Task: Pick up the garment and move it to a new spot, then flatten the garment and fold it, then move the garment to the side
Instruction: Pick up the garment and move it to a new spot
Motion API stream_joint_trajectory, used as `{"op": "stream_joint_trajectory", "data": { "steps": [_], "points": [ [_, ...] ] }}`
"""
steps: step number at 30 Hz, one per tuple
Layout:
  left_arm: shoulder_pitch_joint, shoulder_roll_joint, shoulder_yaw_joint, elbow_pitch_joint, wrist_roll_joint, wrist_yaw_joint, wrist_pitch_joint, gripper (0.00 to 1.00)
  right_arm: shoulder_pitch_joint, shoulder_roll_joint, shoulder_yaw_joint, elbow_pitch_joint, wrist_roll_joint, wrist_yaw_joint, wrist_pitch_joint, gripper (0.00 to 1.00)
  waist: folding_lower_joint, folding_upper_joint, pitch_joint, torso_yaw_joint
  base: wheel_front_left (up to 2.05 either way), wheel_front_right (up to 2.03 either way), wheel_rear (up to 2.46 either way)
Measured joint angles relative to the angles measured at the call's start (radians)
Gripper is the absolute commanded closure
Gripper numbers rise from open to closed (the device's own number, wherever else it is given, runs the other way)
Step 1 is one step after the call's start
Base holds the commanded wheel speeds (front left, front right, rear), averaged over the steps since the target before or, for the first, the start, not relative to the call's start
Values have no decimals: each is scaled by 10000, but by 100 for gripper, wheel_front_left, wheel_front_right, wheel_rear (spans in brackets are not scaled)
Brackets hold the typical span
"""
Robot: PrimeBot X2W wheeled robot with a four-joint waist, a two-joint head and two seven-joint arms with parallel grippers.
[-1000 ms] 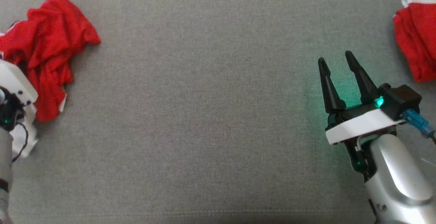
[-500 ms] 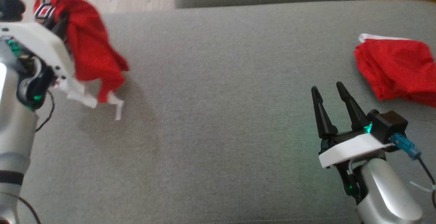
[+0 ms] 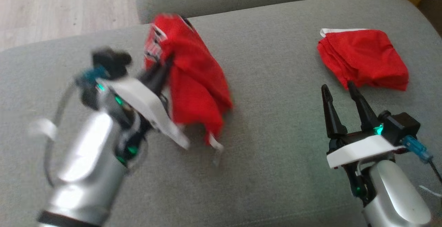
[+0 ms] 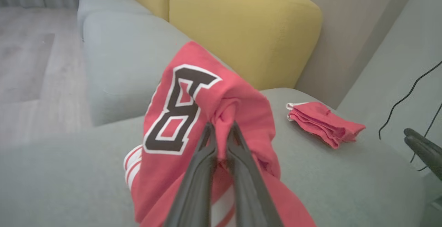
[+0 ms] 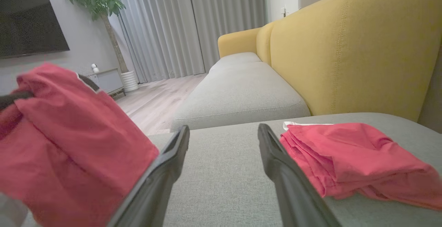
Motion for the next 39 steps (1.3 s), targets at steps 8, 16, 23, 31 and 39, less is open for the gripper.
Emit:
{"op": "stream_joint_trajectory", "data": {
  "steps": [8,16,23,31,39],
  "points": [
    [697,-947,-959,3129,460,-123,-1467,0,-2,12,125,54,2,0,0,0,0,0,108,-185,0,0,0],
    [327,-1392,-1114,4475,345,-414,-2606,0,1,-2,217,188,17,0,0,0,0,0,-5,41,0,0,0],
    [128,-780,-708,3170,485,-244,-2886,0,194,-15,35,159,17,0,2,0,0,0,-263,467,0,0,0],
    [1910,349,897,190,548,1227,-2897,0,644,-10,-65,17,17,0,12,0,0,0,-549,883,0,0,0],
    [5496,-209,2592,-2499,1616,2370,-2899,0,1089,-10,-107,-100,17,0,104,0,0,0,-666,887,0,0,0]
  ]
}}
